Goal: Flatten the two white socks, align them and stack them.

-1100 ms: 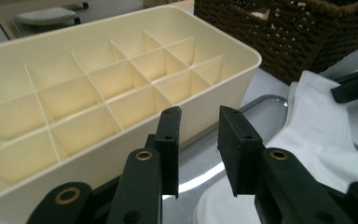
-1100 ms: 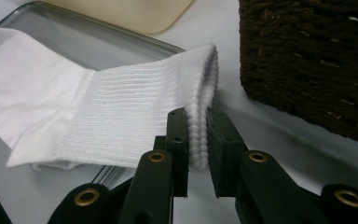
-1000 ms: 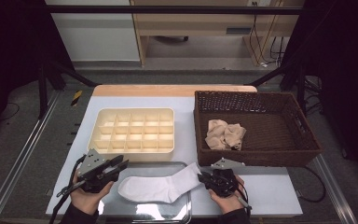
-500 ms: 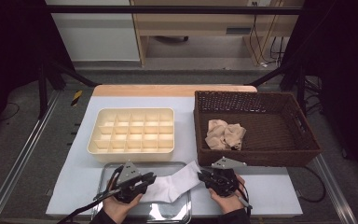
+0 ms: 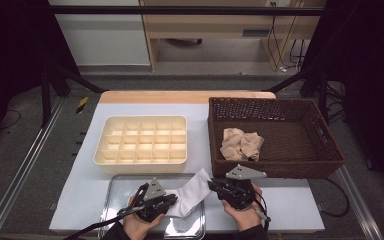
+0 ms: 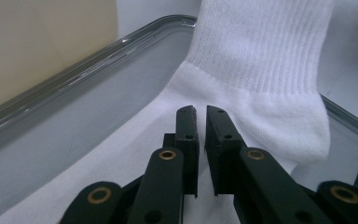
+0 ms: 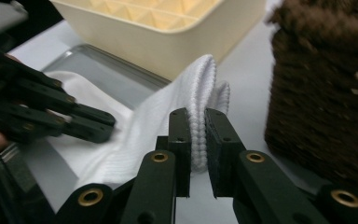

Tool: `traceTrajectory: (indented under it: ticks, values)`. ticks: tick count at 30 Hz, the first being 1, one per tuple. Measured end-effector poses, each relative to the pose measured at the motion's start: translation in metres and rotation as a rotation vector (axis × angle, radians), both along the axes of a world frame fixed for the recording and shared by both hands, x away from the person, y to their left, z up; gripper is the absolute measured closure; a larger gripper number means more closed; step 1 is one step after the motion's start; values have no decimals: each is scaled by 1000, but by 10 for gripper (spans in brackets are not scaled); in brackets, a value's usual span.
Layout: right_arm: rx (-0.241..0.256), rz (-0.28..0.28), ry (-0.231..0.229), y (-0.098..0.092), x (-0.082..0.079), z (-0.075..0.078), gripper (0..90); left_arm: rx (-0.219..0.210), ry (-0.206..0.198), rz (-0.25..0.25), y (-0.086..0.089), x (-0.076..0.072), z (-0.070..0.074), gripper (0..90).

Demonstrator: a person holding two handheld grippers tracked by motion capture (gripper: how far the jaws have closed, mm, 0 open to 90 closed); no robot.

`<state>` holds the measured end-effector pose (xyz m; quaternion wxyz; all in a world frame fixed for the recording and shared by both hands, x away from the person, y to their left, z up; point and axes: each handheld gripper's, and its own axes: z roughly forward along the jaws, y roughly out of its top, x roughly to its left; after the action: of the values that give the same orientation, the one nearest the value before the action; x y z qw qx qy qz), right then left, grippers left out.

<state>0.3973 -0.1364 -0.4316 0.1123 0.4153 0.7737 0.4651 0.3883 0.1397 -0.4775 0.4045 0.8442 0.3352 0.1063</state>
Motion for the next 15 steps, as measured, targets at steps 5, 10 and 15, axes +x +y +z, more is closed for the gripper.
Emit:
traceTrajectory:
  ticks: [5, 10, 15]
  values:
    - [31, 43, -20, 10, -5, 13, 820, -4, -2, 2, 2, 0, 3, 825]
    - [36, 61, -34, 16, -6, 19, 820, -19, -61, 14, 16, -7, 19, 827]
    - [39, 54, -41, 17, -4, 23, 820, -57, -84, 86, 53, -8, 32, 845]
